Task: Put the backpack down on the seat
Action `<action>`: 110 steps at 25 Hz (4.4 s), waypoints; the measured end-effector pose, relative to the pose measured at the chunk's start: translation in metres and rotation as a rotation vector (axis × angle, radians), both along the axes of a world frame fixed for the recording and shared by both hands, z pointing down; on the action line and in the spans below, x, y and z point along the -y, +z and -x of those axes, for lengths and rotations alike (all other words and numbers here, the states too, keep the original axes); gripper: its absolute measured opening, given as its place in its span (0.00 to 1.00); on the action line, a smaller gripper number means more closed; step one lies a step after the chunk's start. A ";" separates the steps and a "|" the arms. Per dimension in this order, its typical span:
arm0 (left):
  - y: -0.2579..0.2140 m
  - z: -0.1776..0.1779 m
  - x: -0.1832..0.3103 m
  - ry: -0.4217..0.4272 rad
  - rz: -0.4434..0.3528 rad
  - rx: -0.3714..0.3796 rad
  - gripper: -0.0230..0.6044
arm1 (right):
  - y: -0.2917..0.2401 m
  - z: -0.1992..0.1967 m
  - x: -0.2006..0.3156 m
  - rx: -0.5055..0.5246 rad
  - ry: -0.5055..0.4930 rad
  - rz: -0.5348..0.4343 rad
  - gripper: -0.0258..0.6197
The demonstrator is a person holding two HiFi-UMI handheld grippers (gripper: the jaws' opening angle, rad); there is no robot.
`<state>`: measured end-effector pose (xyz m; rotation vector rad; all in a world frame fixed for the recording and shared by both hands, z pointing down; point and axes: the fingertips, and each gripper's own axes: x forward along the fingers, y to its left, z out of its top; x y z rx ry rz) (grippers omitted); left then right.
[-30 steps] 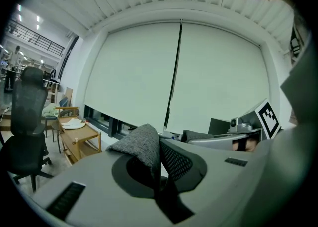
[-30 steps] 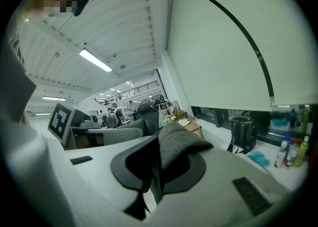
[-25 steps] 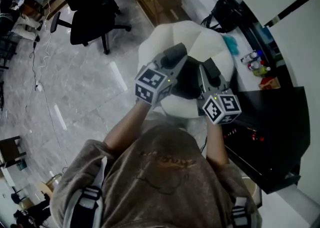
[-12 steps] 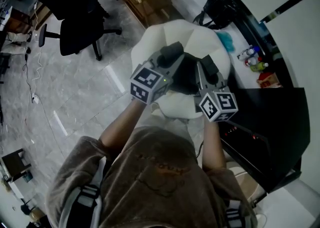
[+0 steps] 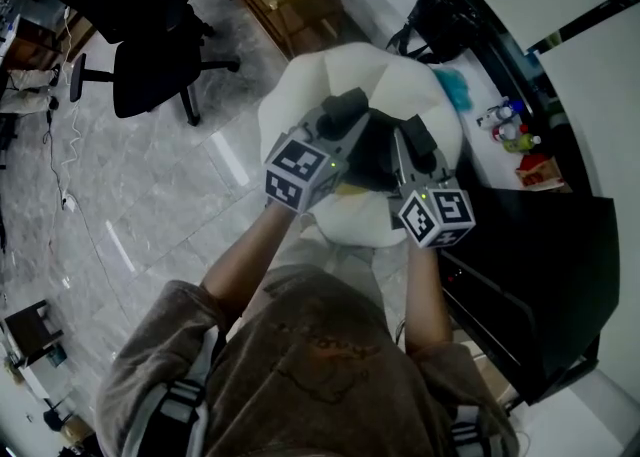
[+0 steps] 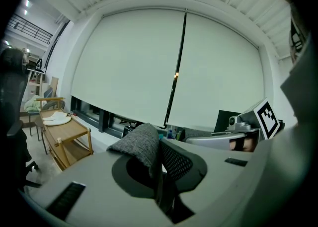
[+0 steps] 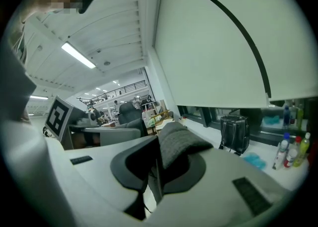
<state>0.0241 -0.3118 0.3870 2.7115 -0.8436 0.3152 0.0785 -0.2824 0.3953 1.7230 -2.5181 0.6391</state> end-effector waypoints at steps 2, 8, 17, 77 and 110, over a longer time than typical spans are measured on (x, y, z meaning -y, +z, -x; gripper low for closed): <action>0.009 -0.003 0.007 0.005 0.005 0.005 0.09 | 0.009 -0.003 0.007 0.001 0.004 0.006 0.09; 0.038 -0.012 0.027 0.022 0.024 0.024 0.09 | 0.036 -0.011 0.026 0.007 0.018 0.025 0.09; 0.079 -0.026 0.057 0.038 0.036 0.040 0.09 | 0.078 -0.022 0.056 0.003 0.026 0.043 0.09; 0.291 -0.061 0.100 0.000 0.068 0.130 0.10 | 0.286 -0.041 0.116 -0.004 0.156 0.135 0.10; 0.304 -0.021 0.037 -0.180 0.226 0.138 0.48 | 0.307 -0.043 0.029 -0.029 0.258 0.294 0.23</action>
